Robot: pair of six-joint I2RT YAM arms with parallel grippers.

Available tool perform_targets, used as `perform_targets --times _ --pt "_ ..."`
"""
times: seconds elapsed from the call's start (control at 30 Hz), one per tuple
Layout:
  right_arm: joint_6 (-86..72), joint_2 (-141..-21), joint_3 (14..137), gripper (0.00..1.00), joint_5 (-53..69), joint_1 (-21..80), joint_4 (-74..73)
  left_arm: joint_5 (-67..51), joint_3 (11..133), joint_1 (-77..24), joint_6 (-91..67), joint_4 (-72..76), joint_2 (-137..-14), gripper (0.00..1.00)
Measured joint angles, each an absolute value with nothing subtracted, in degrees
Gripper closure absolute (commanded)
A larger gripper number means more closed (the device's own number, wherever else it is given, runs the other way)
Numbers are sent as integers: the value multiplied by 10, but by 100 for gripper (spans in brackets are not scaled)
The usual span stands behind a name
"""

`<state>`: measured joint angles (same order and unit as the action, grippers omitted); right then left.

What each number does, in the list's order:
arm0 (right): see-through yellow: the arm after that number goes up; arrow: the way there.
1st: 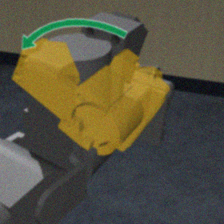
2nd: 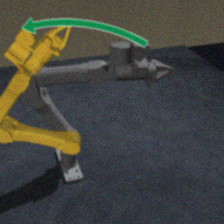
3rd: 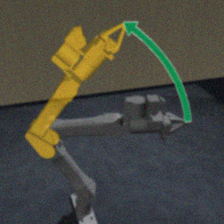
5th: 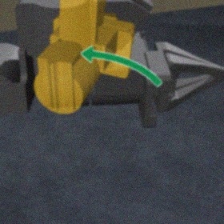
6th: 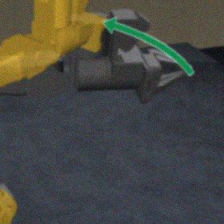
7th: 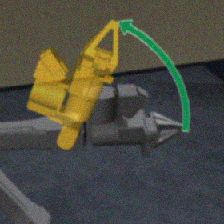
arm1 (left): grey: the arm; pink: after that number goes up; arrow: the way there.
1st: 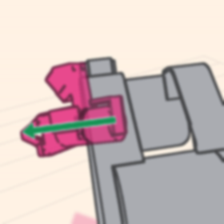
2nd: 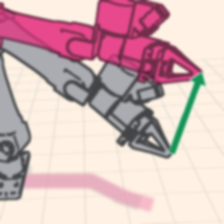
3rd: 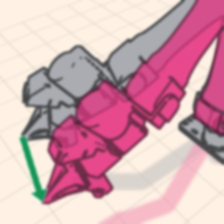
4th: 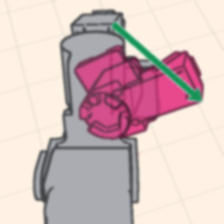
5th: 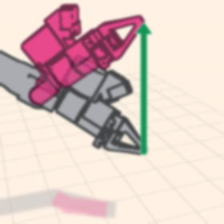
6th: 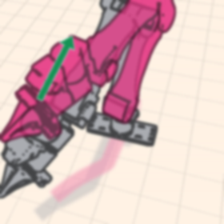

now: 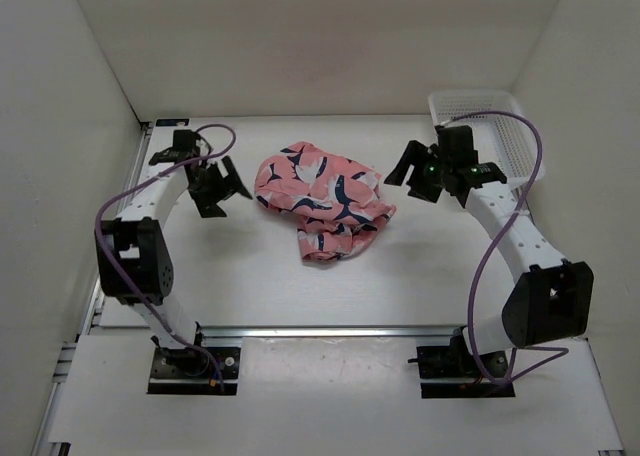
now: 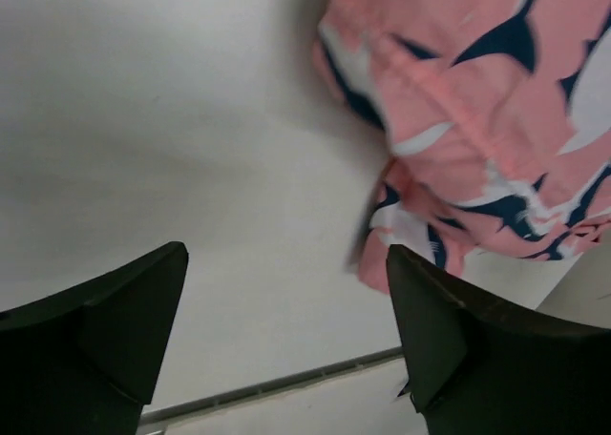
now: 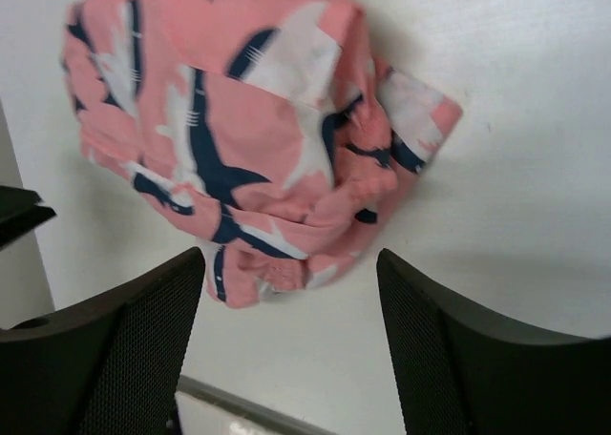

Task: Fold and stack the shorts
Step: Move the shorts to the center of the board, then flatten the shorts out

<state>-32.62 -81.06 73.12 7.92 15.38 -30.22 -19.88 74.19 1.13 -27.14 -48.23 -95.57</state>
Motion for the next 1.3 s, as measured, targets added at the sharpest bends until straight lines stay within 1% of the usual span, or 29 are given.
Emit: perform_targets --times 0.1,0.13,0.23,0.3,0.43,0.57,0.6,0.63,0.67,0.7,0.73,0.77,0.8,0.83,0.93,1.03,1.17,1.3 --pt "-364 -831 672 22 132 120 -292 -194 800 -16 -283 -469 -1000 0" --pt "-379 -836 651 17 150 111 -287 -194 821 -24 -284 -467 -1016 0" --pt "-420 -841 597 12 194 93 -272 -197 881 -37 -288 -455 -1070 0" --pt "-440 -846 578 7 220 91 -259 -200 908 -40 -291 -445 -1110 0" --pt "-466 -862 573 5 253 95 -217 -209 939 -45 -296 -444 -1180 0" --pt "-478 -912 587 14 269 105 -181 -213 958 -55 -305 -449 -1227 0" --pt "-479 -928 592 22 270 107 -174 -213 962 -59 -306 -451 -1232 3" --pt "-480 -945 598 28 272 109 -167 -214 969 -63 -308 -454 -1236 17" --pt "-480 -960 606 36 273 110 -162 -215 978 -66 -312 -455 -1240 30" --pt "-482 -976 617 62 273 111 -162 -215 986 -68 -315 -454 -1241 46" --pt "-479 -990 628 72 272 112 -160 -217 995 -70 -316 -454 -1243 60" --pt "-477 -1001 640 82 272 113 -161 -218 1002 -72 -317 -453 -1244 83" --pt "-477 -1011 654 91 270 113 -162 -220 1007 -74 -320 -451 -1244 90" --pt "-476 -1020 669 100 269 113 -163 -221 1014 -75 -317 -451 -1244 90" --pt "-469 -1037 718 100 262 114 -176 -223 1034 -75 -316 -455 -1244 90" --pt "-454 -1065 810 100 250 114 -208 -222 1082 -69 -315 -477 -1248 90" --pt "-427 -1131 1038 100 230 114 -270 -218 1214 -49 -310 -530 -1263 90" --pt "-396 -1199 1308 100 228 121 -310 -239 1392 -13 -309 -565 -1259 90"
